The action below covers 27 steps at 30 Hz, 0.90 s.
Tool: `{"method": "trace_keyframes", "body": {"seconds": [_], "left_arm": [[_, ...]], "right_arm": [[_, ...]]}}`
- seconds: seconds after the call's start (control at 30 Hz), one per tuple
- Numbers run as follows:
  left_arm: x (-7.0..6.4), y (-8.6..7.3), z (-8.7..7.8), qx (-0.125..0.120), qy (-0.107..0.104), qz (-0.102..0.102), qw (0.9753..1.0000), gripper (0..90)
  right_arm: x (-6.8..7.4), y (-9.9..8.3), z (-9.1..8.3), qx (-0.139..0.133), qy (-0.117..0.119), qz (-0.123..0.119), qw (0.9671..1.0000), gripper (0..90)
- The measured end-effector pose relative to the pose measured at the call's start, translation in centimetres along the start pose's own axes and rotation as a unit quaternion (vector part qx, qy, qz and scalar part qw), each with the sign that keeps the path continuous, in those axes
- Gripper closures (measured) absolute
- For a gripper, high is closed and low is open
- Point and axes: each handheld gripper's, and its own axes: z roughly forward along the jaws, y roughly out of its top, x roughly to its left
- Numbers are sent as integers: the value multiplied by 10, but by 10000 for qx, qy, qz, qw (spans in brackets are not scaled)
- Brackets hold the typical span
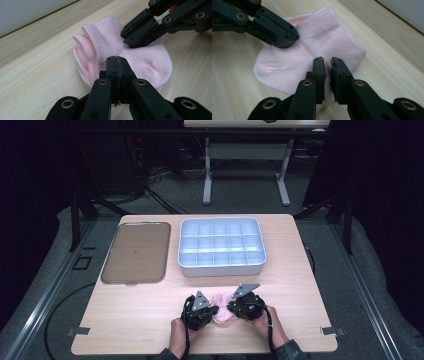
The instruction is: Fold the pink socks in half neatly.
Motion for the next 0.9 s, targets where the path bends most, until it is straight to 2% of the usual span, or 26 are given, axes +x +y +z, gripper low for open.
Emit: {"method": "trace_keyframes", "body": {"seconds": [0.13, 0.23, 0.33, 0.43, 0.47, 0.5, 0.53, 0.57, 0.63, 0.67, 0.7, 0.77, 0.83, 0.9], "left_arm": [[3, 1, -7, -159, 35, 8, 9999, 848], [8, 1, -5, -2, -33, 61, 10000, 850], [6, -1, -2, -5, -8, 270, 9996, 864], [8, -5, -1, -120, -74, 201, 9997, 886], [8, -5, -1, -113, -55, 230, 9997, 887], [6, -5, 0, -119, -25, 259, 9996, 887], [6, -5, -1, -103, 1, 299, 9995, 889], [6, -5, -1, -106, -4, 290, 9995, 889], [7, -5, -1, -117, -25, 268, 9996, 891], [7, -5, -1, -110, -42, 242, 9996, 892], [7, -5, -1, -104, -31, 245, 9996, 893], [7, -5, -1, -120, -15, 265, 9996, 893], [7, -5, -1, -115, -39, 224, 9997, 893], [8, -5, -1, -121, -53, 206, 9997, 894]], "right_arm": [[-1, -1, 0, -21, 18, -27, 10000, 812], [-2, 0, 0, 25, 53, -79, 10000, 812], [-4, 2, 0, 66, 101, -114, 9999, 808], [-6, 3, 1, 80, 168, 12, 9998, 790], [-7, 3, 1, 86, 178, 54, 9998, 776], [-9, 5, -3, 288, 250, 76, 9992, 741], [-9, 5, -4, 329, 242, 114, 9991, 679], [-9, 5, -7, 309, 161, 200, 9992, 619], [-11, 3, -17, 470, -118, 390, 9981, 608], [-14, -5, -17, -288, 205, 809, 9961, 606], [-16, -7, -21, -376, 253, 1018, 9938, 601], [-18, -12, -25, -348, 227, 1348, 9900, 592], [-17, -14, -23, -249, 170, 1498, 9883, 586], [-15, -15, -18, -199, 274, 1618, 9862, 584]]}}
